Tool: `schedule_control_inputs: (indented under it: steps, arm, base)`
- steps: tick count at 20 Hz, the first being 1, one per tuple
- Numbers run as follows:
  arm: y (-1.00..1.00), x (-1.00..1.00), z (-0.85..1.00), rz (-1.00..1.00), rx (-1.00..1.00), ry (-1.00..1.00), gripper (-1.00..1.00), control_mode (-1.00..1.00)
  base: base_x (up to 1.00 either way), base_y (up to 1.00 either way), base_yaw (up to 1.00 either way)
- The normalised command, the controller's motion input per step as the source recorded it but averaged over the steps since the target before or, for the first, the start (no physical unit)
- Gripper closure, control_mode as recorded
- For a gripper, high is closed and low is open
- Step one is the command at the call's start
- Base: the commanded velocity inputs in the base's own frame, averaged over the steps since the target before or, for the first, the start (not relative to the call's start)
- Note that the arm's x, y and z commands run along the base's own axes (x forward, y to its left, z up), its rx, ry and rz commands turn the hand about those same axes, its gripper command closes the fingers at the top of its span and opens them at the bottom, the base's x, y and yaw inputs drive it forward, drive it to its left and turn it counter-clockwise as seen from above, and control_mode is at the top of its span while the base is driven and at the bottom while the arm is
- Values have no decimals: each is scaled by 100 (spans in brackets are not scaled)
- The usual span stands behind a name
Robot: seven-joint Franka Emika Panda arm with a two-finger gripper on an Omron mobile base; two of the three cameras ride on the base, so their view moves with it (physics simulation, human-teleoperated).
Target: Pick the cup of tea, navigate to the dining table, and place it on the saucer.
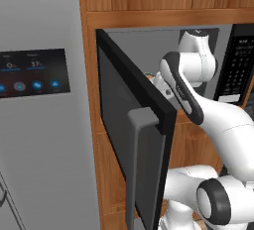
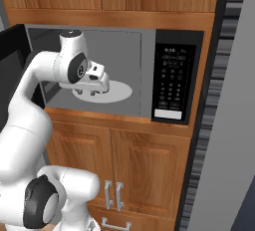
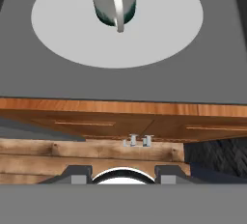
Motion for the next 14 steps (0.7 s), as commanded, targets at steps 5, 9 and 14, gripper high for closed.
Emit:
schedule_control_inputs:
  steps: [5,9,14]
  arm:
    - [0,-13,-1,0,0,-3,-100,-100]
    - [0,-44,-13,0,-2,-47,-100,-100]
    - [-2,-30,-3,9,-1,-46,-100,-100]
  base:
    - [0,0,0]
    - [0,0,0]
    - [0,0,0]
